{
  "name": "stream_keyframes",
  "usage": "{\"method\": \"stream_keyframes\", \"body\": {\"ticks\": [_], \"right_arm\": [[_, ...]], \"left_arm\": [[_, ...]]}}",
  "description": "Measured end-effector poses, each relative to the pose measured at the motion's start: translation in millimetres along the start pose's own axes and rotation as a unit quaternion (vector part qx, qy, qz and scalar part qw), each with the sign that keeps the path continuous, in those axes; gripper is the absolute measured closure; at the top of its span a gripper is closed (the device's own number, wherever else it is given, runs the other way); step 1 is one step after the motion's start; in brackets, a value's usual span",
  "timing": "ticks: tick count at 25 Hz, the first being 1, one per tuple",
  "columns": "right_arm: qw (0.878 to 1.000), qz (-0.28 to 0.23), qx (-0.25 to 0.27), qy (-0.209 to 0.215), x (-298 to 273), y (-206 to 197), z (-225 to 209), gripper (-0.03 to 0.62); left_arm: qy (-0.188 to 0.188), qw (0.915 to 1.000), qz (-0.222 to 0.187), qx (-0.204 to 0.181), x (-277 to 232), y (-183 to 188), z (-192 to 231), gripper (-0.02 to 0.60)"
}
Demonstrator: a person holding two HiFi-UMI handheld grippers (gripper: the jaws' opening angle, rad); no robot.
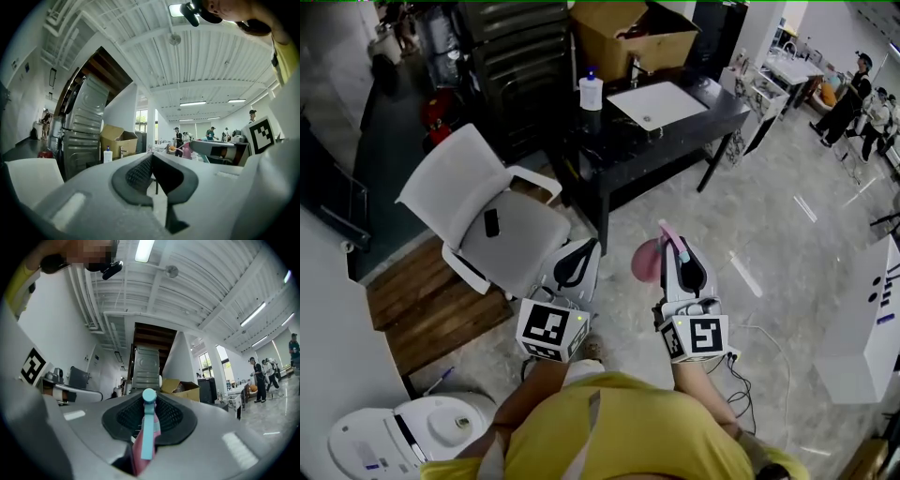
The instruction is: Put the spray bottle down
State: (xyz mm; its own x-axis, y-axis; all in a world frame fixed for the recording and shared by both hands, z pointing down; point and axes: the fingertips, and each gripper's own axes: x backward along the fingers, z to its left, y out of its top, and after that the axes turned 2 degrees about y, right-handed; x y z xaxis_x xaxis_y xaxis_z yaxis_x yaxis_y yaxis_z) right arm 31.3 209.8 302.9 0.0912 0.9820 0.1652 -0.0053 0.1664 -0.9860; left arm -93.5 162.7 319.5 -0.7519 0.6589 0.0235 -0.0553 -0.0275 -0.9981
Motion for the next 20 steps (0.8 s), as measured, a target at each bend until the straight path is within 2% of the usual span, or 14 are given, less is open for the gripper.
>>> {"method": "stream_keyframes", "body": {"ticks": [9,20], "right_arm": [[1.0,-0.004,0.007,-0.008,-74,-13,0,0.531],[1.0,-0.006,0.011,-0.009,-130,-23,-15,0.531]], "left_arm": [[-0.006,1.0,-0.003,0.004,-49,-4,64,0.58],[-0.004,1.0,-0.004,0.008,-91,-7,102,0.58]]}}
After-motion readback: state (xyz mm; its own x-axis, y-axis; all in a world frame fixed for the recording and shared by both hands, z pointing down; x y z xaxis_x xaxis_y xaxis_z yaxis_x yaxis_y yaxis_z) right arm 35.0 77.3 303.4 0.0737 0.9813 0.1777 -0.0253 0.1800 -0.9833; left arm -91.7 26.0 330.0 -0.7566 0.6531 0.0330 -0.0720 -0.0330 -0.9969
